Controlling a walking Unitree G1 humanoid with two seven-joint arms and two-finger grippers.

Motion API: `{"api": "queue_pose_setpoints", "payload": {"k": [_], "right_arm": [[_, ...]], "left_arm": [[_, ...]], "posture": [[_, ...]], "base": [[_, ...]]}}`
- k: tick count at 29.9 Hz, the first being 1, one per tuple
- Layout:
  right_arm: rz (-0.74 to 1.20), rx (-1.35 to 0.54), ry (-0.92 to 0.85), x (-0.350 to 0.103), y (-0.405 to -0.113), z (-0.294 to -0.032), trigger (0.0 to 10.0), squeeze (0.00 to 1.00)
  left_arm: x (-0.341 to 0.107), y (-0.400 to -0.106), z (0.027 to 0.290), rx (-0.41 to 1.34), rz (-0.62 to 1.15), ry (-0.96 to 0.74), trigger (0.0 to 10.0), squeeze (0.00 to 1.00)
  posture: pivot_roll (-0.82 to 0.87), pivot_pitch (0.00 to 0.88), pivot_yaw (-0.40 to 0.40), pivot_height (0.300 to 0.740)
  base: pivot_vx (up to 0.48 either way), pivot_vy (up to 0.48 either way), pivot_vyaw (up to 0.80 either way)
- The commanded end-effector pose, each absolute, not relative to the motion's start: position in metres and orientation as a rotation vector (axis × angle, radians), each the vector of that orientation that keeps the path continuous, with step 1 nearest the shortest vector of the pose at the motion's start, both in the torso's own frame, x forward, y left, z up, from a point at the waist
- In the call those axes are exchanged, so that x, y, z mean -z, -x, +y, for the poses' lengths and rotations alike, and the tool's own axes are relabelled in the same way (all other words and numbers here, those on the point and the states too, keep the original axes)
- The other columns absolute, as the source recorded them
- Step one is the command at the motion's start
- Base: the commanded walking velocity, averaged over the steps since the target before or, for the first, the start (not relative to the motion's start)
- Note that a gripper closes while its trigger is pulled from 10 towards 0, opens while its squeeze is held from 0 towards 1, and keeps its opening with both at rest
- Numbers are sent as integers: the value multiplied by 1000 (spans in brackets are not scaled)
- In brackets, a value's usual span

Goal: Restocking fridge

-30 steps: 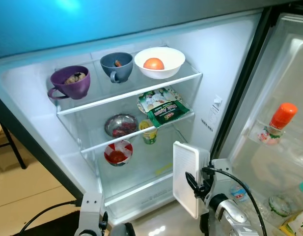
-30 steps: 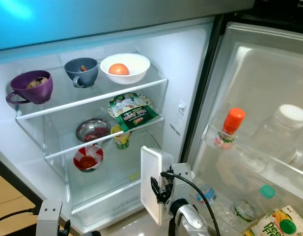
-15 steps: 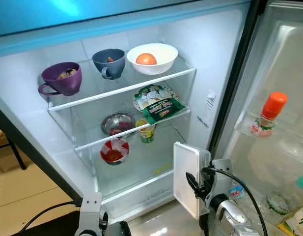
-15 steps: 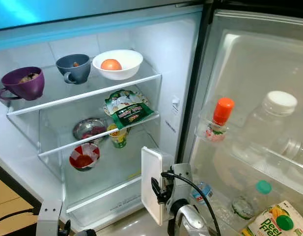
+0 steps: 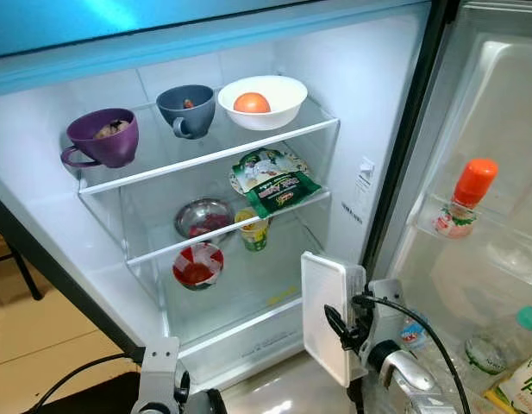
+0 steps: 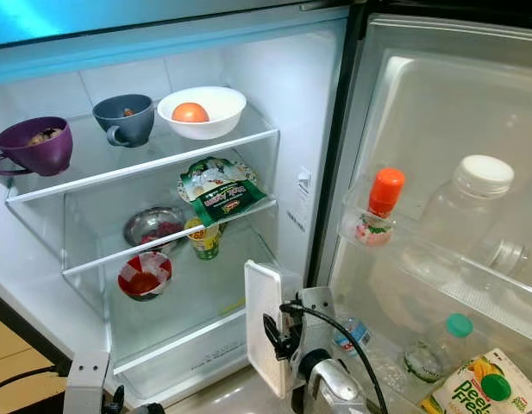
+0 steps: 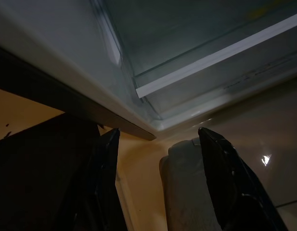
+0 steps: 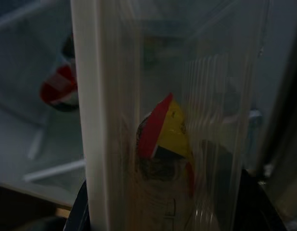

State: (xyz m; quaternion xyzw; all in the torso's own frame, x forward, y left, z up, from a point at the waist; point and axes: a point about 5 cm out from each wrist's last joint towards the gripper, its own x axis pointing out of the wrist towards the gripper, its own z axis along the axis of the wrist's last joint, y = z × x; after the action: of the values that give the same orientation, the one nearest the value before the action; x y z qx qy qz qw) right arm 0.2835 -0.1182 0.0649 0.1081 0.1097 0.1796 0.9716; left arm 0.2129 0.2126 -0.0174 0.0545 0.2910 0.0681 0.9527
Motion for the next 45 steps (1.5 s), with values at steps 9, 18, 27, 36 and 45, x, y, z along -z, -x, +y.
{"api": "queue_pose_setpoints", "payload": {"k": [9,18,27,36,45], "right_arm": [[134,-294,-724,-103,-318,-107,10000,0],[371,-235,-919,-76,-337,-79,10000,0],[421,-213,-1040,-75,-346,-70,10000,0],[437,-180,-1093,-86,-360,-65,10000,0],[500,-121,-1089,-88,-363,-53,10000,0]], "left_arm": [[16,-213,208,-125,598,-110,10000,0],[-30,-233,188,-78,403,-58,10000,0],[-56,-234,166,124,305,-31,10000,0],[-75,-224,165,261,304,-44,10000,0],[-96,-211,161,325,285,-31,10000,0]], "posture": [[-48,165,66,497],[24,203,54,497],[62,232,52,497],[129,285,47,497],[198,334,38,497]], "base": [[0,0,0],[0,0,0],[0,0,0],[0,0,0],[0,0,0]]}}
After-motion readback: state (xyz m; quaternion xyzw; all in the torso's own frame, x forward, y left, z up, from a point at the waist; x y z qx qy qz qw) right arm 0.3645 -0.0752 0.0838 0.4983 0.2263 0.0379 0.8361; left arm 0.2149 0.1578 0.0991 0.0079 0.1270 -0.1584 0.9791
